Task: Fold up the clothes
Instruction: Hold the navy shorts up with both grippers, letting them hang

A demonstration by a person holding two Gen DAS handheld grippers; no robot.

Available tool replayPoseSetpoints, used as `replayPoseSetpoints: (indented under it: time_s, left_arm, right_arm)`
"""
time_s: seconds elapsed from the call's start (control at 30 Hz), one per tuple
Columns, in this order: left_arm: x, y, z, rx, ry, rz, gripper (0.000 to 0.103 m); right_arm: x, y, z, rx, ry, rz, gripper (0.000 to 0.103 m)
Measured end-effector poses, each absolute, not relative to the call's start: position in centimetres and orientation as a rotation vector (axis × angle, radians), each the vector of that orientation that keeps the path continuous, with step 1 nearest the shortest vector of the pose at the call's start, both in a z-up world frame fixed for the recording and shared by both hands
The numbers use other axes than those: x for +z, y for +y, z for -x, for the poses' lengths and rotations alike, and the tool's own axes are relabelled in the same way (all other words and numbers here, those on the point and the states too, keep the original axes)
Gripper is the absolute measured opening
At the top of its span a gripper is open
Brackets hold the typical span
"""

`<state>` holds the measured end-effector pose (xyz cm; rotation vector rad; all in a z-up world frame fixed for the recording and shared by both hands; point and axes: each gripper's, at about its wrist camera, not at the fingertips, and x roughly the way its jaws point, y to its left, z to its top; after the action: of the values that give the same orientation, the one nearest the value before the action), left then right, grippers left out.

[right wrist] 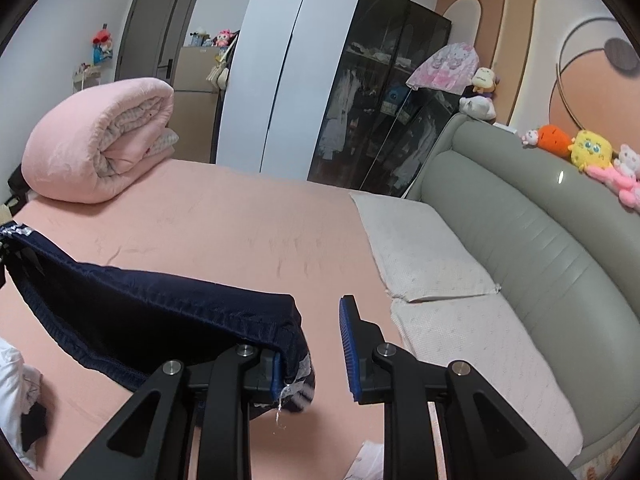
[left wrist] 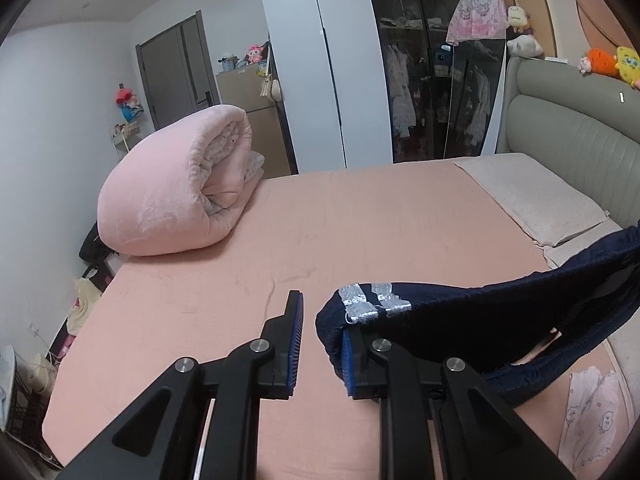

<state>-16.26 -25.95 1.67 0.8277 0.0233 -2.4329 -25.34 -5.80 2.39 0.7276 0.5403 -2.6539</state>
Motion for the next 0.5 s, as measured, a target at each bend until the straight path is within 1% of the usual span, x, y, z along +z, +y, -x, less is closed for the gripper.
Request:
replayPoseSetpoints:
  time_s: [0.33, 0.43, 0.5]
  left_arm:
    - [2.8, -27.5, 18.6, -2.412, 0.015, -0.740, 0.016]
    - [1.4, -28.0, 18.2, -2.411, 0.057, -0.729, 0.016]
    - [-0.5, -28.1, 17.9, -2.408, 0.082, -0.751, 0.016]
  right_arm:
    - [4.6, -8.2, 28.4, -2.677, 0.539, -0.644, 0.021]
    - [3.7, -8.5, 28.6, -2.676, 0.525, -0.648, 0.021]
    - [2.4, -8.5, 28.5, -2.673, 0.522, -0.654, 0.021]
